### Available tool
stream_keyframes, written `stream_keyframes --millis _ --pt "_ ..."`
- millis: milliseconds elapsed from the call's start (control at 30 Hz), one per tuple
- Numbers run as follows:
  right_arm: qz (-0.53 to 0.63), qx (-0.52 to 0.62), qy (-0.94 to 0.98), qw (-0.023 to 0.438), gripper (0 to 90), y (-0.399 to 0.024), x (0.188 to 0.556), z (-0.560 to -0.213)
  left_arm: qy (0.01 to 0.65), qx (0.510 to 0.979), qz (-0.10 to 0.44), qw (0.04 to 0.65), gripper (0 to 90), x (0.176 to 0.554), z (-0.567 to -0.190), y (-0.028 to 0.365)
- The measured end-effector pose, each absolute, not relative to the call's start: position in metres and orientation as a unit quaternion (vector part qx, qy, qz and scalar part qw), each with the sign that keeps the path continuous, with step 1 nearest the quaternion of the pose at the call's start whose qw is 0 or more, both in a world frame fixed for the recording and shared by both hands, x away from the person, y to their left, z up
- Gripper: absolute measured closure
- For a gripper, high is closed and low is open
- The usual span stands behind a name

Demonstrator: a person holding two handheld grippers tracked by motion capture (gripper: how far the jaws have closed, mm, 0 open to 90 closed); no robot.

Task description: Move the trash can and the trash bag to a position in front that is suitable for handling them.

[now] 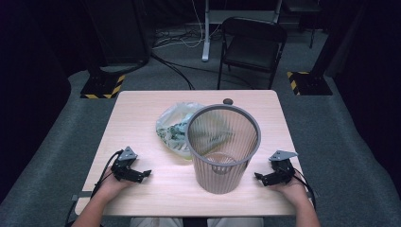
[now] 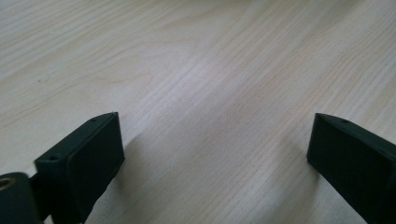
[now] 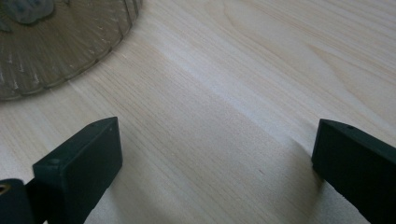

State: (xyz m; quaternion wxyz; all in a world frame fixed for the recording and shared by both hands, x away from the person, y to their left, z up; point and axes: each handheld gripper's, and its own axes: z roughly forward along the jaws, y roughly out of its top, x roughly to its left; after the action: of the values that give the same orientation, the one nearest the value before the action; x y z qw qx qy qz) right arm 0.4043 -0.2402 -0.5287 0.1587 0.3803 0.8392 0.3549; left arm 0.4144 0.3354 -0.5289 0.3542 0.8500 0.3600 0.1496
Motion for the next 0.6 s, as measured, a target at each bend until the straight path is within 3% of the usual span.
stream_keyframes --millis 33,233,400,600 --pt "0.355 0.380 0.839 0.159 1.1 -0.240 0.404 -0.529 0.363 0.850 0.150 0.351 4.3 0.414 -0.528 0.336" --pt "0.356 0.382 0.838 0.159 1.8 -0.240 0.404 -0.529 0.386 0.846 0.140 0.339 28.3 0.417 -0.517 0.340" --pt "0.356 0.382 0.838 0.159 1.8 -0.240 0.404 -0.529 0.392 0.838 0.127 0.357 32.1 0.420 -0.500 0.337" --pt "0.356 0.381 0.838 0.159 1.9 -0.241 0.404 -0.529 0.338 0.840 0.127 0.405 32.5 0.429 -0.466 0.296"
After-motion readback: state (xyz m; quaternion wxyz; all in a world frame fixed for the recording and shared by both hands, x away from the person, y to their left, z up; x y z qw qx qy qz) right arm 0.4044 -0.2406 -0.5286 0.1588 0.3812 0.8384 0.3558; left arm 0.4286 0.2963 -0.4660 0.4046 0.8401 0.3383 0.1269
